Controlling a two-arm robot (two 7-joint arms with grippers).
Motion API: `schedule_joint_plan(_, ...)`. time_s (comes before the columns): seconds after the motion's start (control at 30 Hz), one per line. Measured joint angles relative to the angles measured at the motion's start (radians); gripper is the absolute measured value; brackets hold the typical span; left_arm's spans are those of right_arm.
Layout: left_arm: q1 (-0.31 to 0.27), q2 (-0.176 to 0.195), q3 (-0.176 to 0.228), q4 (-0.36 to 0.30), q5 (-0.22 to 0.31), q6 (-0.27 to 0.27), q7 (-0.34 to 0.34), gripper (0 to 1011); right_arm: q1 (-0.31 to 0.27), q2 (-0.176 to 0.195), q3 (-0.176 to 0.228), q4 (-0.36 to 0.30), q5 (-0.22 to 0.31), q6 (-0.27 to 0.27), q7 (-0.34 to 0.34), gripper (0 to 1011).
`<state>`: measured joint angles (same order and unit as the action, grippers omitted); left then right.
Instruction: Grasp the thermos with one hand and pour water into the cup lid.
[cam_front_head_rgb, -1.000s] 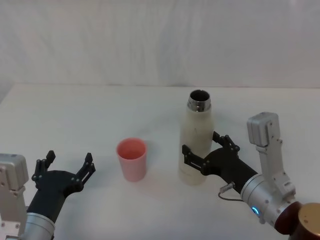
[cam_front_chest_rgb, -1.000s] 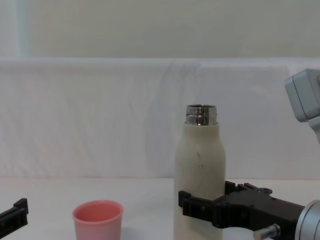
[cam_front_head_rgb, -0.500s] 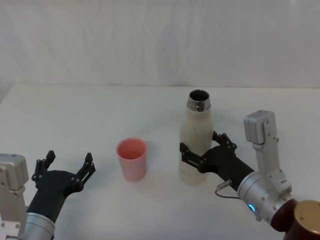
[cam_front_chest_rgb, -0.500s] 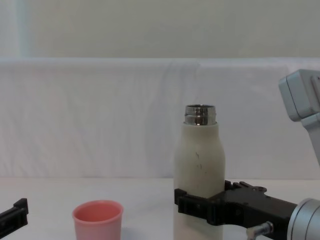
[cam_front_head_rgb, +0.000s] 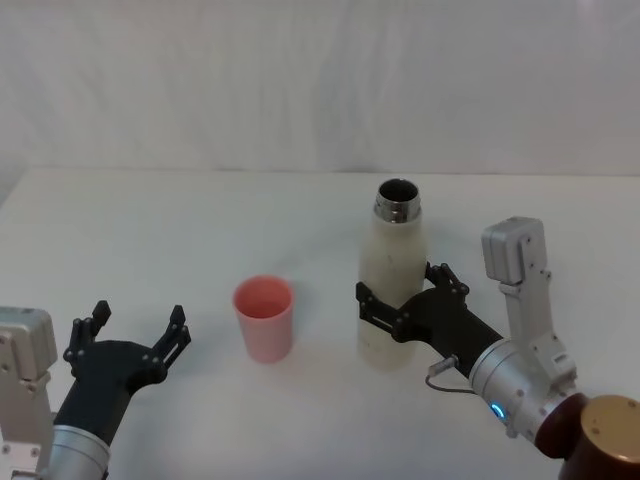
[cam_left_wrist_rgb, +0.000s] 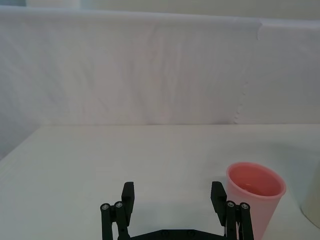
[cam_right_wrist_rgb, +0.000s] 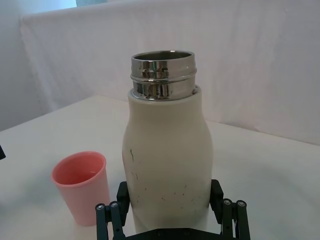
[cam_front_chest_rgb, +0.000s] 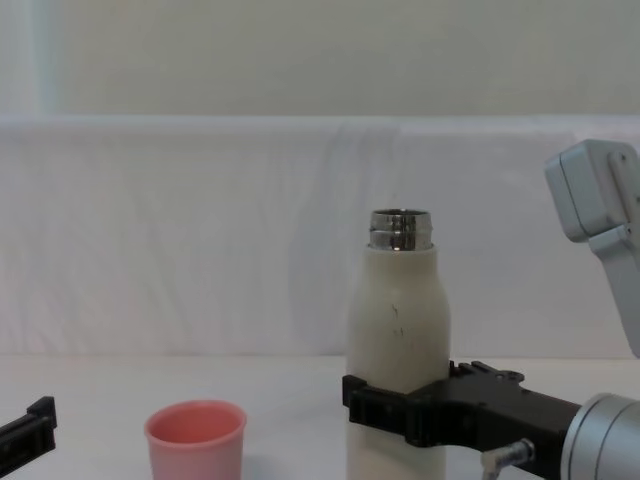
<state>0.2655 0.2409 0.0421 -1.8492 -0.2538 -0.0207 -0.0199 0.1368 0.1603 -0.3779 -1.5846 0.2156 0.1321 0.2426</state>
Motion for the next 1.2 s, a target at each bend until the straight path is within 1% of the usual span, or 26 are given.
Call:
schedule_joint_plan(0.47, 0.0, 0.0, 0.0, 0.0, 0.0, 0.0, 0.0, 1001, 0.02, -0.013, -0.005, 0.023, -0.006, -0.005, -0.001, 1001)
schedule_joint_plan(1.03, 0.0, 0.0, 0.0, 0.0, 0.0, 0.0, 0.0, 1001, 0.023, -0.018, -0.005, 0.031, -0.011, -0.009, -0.005, 1001)
schedule_joint_plan(1.07, 0.0, 0.0, 0.0, 0.0, 0.0, 0.0, 0.0, 1001, 0.023, -0.018, -0.005, 0.031, -0.011, -0.009, -0.005, 993)
schedule_joint_plan(1.1, 0.0, 0.0, 0.0, 0.0, 0.0, 0.0, 0.0, 1001, 0.023, -0.017, -0.005, 0.031, -0.011, -0.009, -0.005, 963)
schedule_joint_plan(1.2, 0.0, 0.0, 0.0, 0.0, 0.0, 0.0, 0.0, 1001, 0.023, -0.017, -0.005, 0.031, -0.011, -0.009, -0.005, 956)
